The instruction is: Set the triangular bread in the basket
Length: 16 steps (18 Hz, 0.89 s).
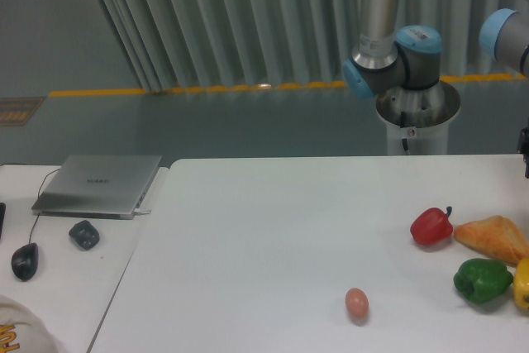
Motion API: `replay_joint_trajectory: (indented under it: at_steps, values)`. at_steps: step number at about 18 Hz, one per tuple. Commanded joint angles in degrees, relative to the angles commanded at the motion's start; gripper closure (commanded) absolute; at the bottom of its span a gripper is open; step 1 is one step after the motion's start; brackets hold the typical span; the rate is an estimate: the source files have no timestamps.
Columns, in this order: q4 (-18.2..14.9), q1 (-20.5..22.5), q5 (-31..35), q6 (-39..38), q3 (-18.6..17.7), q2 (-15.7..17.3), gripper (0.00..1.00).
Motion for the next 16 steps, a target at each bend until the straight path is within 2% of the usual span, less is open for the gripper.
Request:
replay_joint_trajectory:
  at_steps: [11,13,16]
  values:
    - [0.0,-0.5,-0.3,-1.1,-0.9,0.9,0.0]
    - [0.2,-2.2,-0.3,-5.9,-0.8,0.4,0.0]
    - [4.1,-5.7,-0.3,-11.8,-0.7,-1.2,0.0]
